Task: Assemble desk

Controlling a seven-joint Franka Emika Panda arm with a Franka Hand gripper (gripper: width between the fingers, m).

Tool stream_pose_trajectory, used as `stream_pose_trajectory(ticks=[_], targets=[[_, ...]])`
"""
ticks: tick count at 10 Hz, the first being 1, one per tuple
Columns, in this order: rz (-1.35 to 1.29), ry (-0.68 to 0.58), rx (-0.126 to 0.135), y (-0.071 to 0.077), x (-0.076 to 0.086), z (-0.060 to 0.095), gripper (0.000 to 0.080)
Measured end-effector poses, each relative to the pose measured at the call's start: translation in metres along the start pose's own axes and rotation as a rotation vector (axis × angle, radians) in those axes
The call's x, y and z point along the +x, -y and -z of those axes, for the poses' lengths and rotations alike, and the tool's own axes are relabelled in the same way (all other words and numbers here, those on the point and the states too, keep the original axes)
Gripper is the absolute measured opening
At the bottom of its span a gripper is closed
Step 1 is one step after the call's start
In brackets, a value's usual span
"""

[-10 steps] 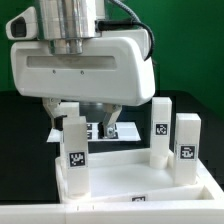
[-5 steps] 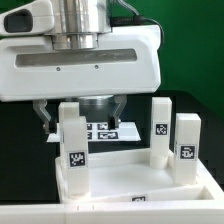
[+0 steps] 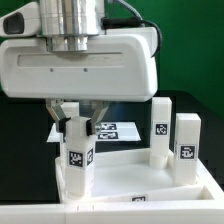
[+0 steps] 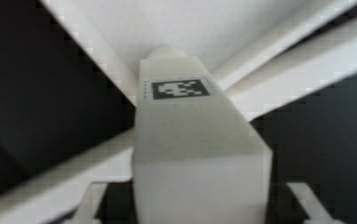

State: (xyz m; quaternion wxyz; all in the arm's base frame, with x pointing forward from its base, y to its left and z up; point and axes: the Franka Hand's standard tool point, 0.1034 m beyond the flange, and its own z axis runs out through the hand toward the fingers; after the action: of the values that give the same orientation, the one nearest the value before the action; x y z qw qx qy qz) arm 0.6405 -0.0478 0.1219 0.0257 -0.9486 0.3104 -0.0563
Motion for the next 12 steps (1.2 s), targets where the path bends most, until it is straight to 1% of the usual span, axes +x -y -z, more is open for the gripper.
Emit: stream_pose_trajectory(ticks=[1, 2, 3, 4, 6, 7, 8, 9, 10, 11, 12], targets=[[-0.172, -0.007, -0.011, 0.0, -0.001, 0.0, 0.0289], [-0.377, -0.009, -0.013, -0.002, -0.001, 0.0, 0.0289], [-0.563, -0.008, -0.005, -0.006, 0.0, -0.001, 0.0289], [-0.687, 0.002, 0.013, -0.011, 0.001, -0.001, 0.0289], [-0.803, 0.004, 0.009, -0.012, 0.0, -0.001, 0.0289], [-0.819, 0.005, 0.008, -0.012, 0.0, -0.001, 0.0289], [-0.802, 0.004, 0.008, -0.012, 0.0, -0.001, 0.0289], [-0.68, 0.001, 0.006, -0.011, 0.0, -0.001, 0.0324], [-0.452, 0.004, 0.009, -0.007, -0.003, -0.001, 0.0324], [-0.249, 0.008, 0.018, -0.006, -0.005, 0.0, 0.0509], [-0.126, 0.009, 0.017, -0.007, -0.005, 0.0, 0.0509]])
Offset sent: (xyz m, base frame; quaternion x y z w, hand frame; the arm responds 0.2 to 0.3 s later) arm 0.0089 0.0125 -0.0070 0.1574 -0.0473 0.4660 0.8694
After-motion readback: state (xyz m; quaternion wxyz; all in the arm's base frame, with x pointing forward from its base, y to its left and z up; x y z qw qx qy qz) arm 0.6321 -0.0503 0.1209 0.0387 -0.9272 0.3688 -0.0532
